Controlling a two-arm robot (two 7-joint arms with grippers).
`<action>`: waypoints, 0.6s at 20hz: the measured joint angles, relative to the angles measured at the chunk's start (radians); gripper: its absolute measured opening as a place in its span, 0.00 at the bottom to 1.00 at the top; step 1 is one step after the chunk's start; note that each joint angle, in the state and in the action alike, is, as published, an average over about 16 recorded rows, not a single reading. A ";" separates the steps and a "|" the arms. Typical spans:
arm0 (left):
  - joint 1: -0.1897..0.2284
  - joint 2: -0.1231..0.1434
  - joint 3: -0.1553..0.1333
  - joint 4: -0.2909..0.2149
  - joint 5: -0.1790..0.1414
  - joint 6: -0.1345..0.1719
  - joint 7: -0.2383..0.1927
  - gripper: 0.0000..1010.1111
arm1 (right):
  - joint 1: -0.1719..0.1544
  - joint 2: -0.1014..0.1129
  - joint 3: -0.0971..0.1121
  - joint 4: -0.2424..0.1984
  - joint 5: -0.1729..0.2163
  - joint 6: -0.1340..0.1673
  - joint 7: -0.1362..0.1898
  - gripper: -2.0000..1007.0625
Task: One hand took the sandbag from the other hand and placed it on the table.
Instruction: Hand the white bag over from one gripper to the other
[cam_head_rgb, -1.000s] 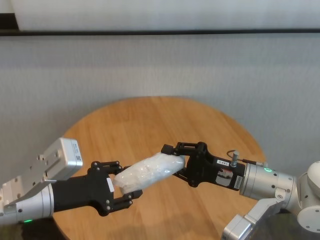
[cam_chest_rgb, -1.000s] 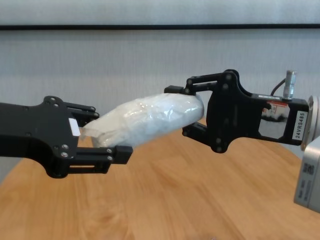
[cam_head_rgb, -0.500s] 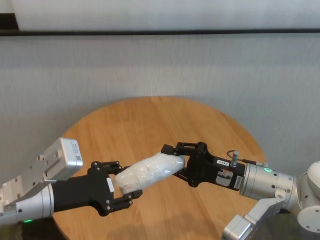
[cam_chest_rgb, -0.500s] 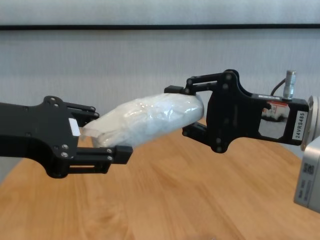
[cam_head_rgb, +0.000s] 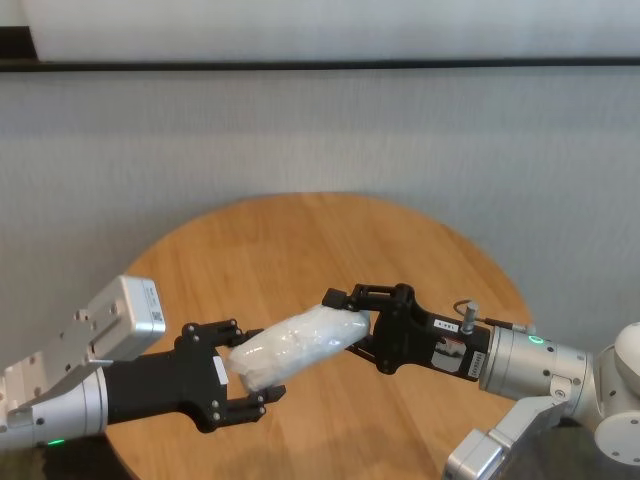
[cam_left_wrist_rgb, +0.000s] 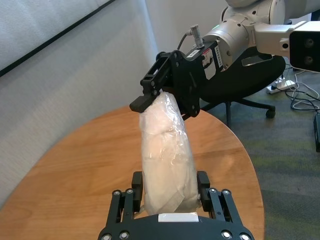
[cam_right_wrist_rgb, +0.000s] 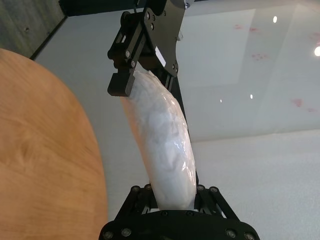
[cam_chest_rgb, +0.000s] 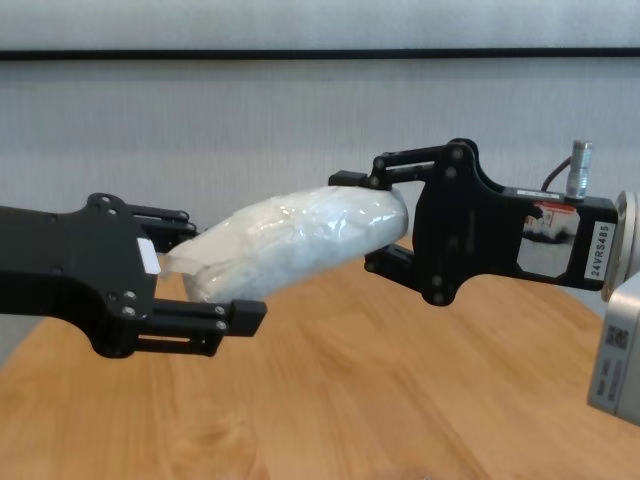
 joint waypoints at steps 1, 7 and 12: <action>0.000 0.000 0.000 0.000 0.000 0.000 0.000 0.72 | 0.000 0.000 0.000 0.000 0.000 0.000 0.000 0.31; 0.000 0.000 0.000 0.000 0.000 0.000 0.000 0.87 | 0.000 0.000 0.000 0.000 0.000 0.000 0.000 0.31; 0.000 0.000 0.000 0.000 0.000 0.000 0.000 0.96 | 0.000 0.000 0.000 0.000 0.000 0.000 0.000 0.31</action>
